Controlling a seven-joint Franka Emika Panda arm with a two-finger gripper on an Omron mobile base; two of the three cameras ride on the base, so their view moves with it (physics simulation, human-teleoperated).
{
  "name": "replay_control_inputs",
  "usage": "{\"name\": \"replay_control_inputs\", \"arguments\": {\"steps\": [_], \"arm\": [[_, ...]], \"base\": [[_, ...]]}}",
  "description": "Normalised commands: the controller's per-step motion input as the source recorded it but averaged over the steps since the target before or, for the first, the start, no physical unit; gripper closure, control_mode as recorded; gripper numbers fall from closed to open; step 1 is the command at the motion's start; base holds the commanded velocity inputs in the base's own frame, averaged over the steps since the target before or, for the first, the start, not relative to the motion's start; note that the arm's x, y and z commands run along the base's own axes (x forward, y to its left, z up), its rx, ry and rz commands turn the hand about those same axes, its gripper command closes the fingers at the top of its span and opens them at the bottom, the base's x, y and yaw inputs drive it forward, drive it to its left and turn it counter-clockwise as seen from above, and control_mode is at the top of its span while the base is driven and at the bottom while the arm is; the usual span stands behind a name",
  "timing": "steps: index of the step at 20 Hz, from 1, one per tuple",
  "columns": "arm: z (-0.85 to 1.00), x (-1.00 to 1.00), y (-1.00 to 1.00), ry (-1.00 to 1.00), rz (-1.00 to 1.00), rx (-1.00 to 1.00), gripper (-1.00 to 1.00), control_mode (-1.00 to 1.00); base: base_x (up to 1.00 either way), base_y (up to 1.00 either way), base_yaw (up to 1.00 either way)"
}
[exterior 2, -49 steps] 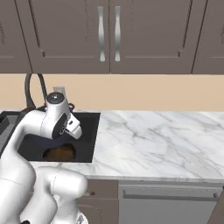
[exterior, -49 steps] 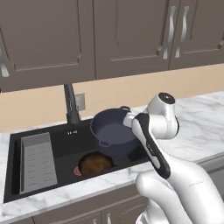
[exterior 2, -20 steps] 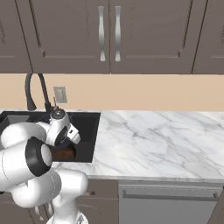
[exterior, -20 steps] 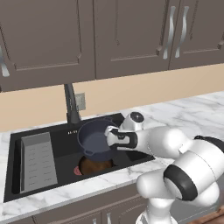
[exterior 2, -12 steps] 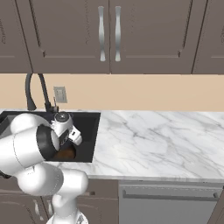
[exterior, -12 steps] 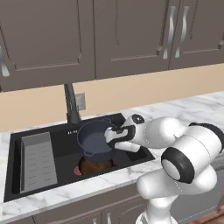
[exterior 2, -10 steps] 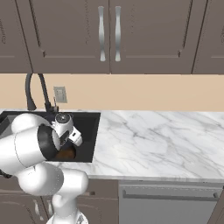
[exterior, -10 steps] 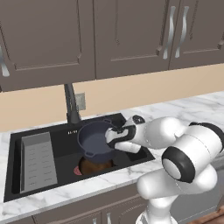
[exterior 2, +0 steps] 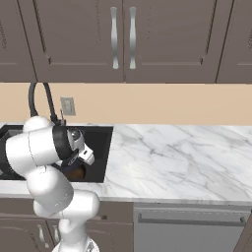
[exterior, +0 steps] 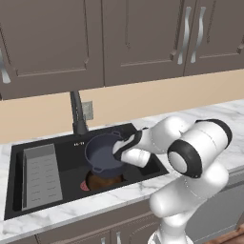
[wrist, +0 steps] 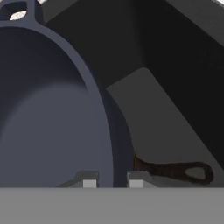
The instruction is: Move the pot and pan from the stove into the sink.
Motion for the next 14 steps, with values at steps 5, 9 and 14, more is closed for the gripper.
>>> {"name": "replay_control_inputs", "arguments": {"steps": [5,9,14], "arm": [[-0.28,0.27,0.02,-0.01,0.0,-0.03,1.0,-1.0],[-0.31,0.15,0.0,-0.02,0.0,-0.04,1.0,-1.0],[-0.36,0.02,0.0,-0.04,0.0,-0.04,1.0,-1.0]], "base": [[0.0,0.0,0.0],[0.0,0.0,0.0],[0.0,0.0,0.0]]}}
